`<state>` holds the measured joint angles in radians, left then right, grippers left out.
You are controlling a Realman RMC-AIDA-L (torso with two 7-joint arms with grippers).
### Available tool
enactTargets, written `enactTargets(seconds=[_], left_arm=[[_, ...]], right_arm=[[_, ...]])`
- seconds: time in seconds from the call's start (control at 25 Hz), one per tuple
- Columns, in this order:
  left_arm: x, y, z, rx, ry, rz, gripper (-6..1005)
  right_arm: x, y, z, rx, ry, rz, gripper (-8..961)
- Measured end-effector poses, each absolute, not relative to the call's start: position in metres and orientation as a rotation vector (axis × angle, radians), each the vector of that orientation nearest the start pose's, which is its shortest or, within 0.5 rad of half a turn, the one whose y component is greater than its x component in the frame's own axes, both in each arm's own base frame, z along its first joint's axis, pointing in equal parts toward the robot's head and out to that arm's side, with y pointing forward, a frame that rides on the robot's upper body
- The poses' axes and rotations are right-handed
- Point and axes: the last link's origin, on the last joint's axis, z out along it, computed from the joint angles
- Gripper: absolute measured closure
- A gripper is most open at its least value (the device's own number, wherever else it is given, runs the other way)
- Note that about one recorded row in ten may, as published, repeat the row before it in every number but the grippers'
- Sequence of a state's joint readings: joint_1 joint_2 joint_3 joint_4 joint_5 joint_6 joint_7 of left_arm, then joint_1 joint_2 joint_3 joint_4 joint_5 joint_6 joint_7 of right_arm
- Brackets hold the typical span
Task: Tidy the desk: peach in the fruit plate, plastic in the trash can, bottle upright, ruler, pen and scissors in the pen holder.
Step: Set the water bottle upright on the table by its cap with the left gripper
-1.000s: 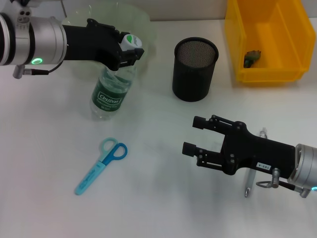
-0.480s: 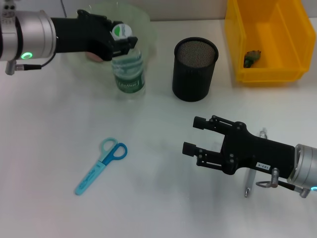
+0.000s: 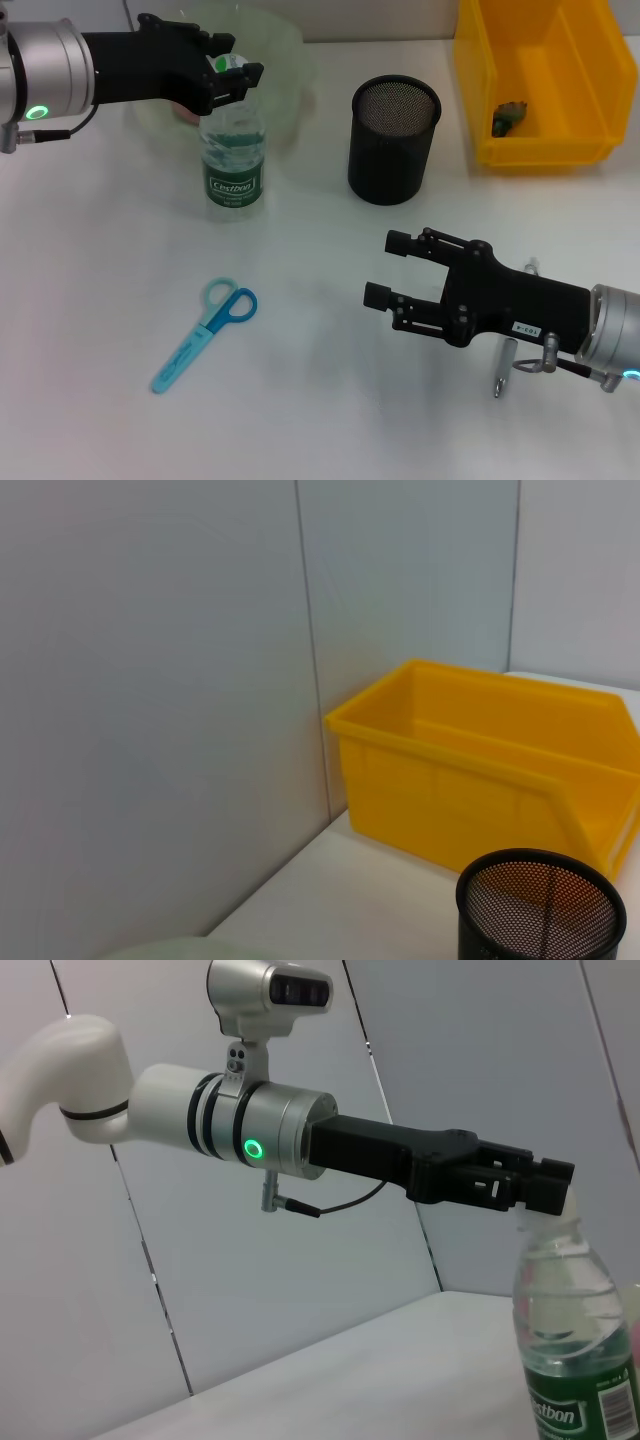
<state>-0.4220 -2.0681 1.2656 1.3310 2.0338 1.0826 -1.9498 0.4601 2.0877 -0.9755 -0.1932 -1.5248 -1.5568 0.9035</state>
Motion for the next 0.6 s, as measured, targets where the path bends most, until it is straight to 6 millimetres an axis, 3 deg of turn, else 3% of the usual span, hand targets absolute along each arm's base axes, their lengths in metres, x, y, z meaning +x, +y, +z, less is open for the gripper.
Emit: enactTargets(seconds=[0.6], left_arm=[[-0.1777, 0.3823, 0.0396, -2.462, -0.418, -0.309, 579]], right_arm=[[0.265, 0.2669, -0.0687, -2.631, 0.564, 1.079, 195]])
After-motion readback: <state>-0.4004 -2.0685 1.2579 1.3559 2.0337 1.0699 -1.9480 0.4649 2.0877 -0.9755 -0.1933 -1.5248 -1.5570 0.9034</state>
